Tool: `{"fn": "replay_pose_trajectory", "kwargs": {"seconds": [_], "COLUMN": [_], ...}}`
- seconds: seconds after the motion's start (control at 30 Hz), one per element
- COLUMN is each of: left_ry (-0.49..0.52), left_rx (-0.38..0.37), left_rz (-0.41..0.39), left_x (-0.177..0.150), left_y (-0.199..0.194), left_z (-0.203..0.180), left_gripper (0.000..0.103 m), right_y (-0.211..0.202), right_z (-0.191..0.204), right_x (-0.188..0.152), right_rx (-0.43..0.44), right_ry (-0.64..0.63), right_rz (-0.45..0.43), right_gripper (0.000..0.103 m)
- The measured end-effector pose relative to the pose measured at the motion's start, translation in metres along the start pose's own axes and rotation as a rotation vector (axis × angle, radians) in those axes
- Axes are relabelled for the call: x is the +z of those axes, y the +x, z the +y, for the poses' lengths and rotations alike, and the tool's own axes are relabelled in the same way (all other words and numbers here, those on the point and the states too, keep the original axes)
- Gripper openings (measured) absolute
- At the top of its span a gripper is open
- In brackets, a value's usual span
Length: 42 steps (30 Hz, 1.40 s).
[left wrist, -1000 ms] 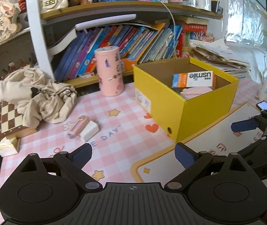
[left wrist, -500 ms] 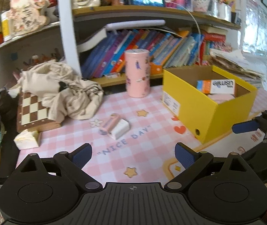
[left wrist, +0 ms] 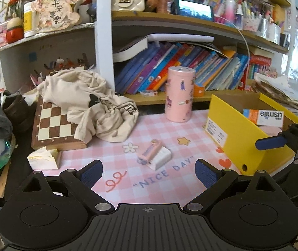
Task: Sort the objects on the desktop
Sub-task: 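Move both tools toward the pink stick and white plug block on the desk, then grasp the pink stick with left gripper while right gripper grasps the white plug block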
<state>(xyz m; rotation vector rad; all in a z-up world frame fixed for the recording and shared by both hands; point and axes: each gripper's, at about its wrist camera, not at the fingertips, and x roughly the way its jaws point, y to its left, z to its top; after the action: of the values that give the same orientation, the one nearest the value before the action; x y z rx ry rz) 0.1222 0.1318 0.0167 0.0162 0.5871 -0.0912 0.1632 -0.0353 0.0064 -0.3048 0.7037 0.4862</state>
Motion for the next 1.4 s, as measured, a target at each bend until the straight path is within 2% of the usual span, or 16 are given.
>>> {"fn": "replay_pose_trajectory", "kwargs": {"seconds": [0.2,0.37,0.5,0.57,0.63,0.83,1.07,1.27,1.4], "left_ry": [-0.005,-0.006,-0.014,-0.018,-0.014,-0.015,-0.040,-0.074,-0.117], "left_rx": [-0.013,-0.049,-0.079,-0.085,-0.091,-0.103,-0.127,-0.146,-0.131], "left_rz": [0.002,0.048,0.093,0.112,0.128,0.178,0.216,0.220,0.204], "left_x": [0.012,0.016,0.017,0.018,0.018,0.015,0.013,0.012,0.014], "left_y": [0.025,0.058,0.085,0.098,0.110,0.141,0.162,0.168,0.165], "left_z": [0.012,0.013,0.015,0.016,0.016,0.018,0.022,0.028,0.040], "left_gripper": [0.096,0.095,0.078,0.073,0.065,0.053,0.042,0.024,0.023], "right_y": [0.027,0.050,0.072,0.082,0.091,0.117,0.139,0.152,0.159], "right_z": [0.008,0.010,0.009,0.009,0.009,0.006,0.002,0.003,0.002], "right_x": [0.013,0.020,0.025,0.026,0.026,0.028,0.031,0.038,0.041], "right_rx": [0.041,0.065,0.081,0.089,0.092,0.086,0.079,0.084,0.092], "right_ry": [-0.037,-0.023,-0.005,0.005,0.012,0.034,0.051,0.043,0.043], "right_rz": [0.013,0.019,0.037,0.044,0.051,0.066,0.058,0.050,0.048], "right_gripper": [0.103,0.102,0.101,0.099,0.094,0.084,0.076,0.066,0.063]}}
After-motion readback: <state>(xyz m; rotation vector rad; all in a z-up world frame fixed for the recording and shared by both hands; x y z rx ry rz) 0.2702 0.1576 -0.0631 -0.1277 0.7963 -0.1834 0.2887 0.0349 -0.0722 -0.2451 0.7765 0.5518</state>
